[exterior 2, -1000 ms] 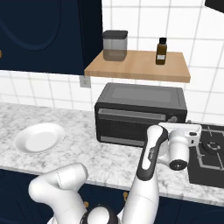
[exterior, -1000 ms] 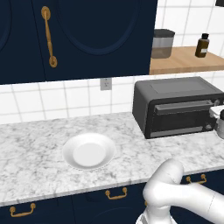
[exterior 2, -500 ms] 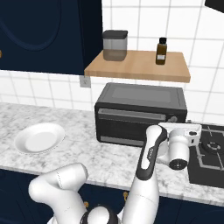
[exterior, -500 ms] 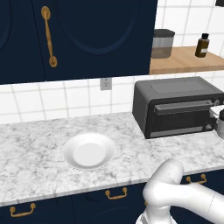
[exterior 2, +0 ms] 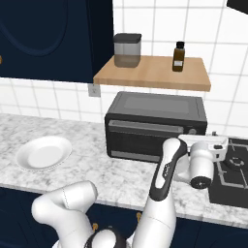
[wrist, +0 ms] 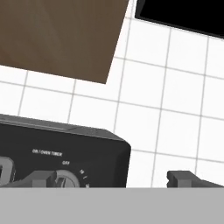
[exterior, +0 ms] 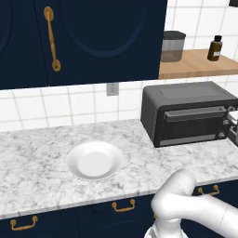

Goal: Pick up the kebab skewer and baguette bread, and place them inside the toaster oven. Close the toaster oven door and start by setting the timer.

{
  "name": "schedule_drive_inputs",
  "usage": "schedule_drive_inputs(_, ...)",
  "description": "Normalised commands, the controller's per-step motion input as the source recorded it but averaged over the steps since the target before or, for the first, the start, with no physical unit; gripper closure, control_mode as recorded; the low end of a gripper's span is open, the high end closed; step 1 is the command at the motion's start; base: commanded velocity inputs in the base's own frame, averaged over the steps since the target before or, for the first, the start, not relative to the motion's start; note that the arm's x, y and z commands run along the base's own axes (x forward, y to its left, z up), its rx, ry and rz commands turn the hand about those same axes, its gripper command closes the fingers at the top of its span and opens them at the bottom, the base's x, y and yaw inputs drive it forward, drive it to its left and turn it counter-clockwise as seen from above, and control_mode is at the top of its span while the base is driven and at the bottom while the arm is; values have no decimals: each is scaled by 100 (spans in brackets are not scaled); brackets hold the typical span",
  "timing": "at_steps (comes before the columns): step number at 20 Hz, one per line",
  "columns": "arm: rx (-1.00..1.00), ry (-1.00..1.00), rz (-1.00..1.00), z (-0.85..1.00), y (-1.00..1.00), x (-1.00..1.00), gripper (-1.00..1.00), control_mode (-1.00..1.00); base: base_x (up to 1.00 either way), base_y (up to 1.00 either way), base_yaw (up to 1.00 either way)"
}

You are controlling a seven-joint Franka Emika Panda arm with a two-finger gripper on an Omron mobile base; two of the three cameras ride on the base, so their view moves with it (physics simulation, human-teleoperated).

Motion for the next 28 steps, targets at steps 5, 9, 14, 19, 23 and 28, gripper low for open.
schedule_drive_inputs(5, 0, 2, 0, 0, 4, 0, -100, -100, 0, 0, 0)
schedule_drive_inputs(9, 0, 1, 0, 0, 25, 0, -100, -100, 0, 0, 0)
schedule_drive_inputs(14, 0, 2, 0, 0, 18, 2, -100, -100, 0, 0, 0)
schedule_drive_inputs(19, 0, 1, 0, 0, -19, 7, -100, -100, 0, 0, 0)
schedule_drive_inputs(23, 0, 0, 0, -4, -23, 0, -100, -100, 0, 0, 0)
schedule_drive_inputs(28, 0, 0, 0, -5, 2, 0, -100, -100, 0, 0, 0)
